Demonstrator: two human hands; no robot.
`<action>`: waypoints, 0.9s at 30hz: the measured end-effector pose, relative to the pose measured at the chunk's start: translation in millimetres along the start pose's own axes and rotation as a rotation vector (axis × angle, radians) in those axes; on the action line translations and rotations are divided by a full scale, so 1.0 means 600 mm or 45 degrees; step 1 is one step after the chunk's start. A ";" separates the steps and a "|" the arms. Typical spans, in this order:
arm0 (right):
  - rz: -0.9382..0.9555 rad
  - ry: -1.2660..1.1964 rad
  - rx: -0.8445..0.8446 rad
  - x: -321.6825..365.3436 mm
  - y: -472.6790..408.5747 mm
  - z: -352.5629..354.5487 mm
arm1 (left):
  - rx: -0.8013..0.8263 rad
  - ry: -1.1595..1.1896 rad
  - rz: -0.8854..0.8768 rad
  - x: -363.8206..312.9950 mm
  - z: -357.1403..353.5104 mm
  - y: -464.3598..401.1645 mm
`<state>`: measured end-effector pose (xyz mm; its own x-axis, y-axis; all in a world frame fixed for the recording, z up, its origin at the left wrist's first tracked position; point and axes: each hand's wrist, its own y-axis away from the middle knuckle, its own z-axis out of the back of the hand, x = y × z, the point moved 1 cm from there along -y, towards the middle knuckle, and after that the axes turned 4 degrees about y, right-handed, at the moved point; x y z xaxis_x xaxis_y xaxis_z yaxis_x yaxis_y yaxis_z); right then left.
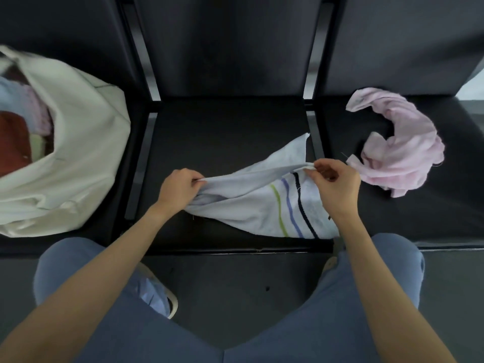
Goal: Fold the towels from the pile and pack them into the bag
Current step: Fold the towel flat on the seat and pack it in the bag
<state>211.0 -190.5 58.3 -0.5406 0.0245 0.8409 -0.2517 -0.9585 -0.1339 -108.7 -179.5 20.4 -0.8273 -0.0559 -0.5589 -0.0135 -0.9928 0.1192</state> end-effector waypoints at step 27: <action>-0.093 -0.592 -0.809 0.153 0.018 0.117 | 0.375 0.630 0.014 -0.122 0.243 0.081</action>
<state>215.0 -218.3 170.7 -0.1497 -0.1745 0.9732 -0.7599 -0.6095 -0.2261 -130.6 -208.4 186.7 -0.4681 -0.1796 -0.8652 -0.2210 -0.9242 0.3114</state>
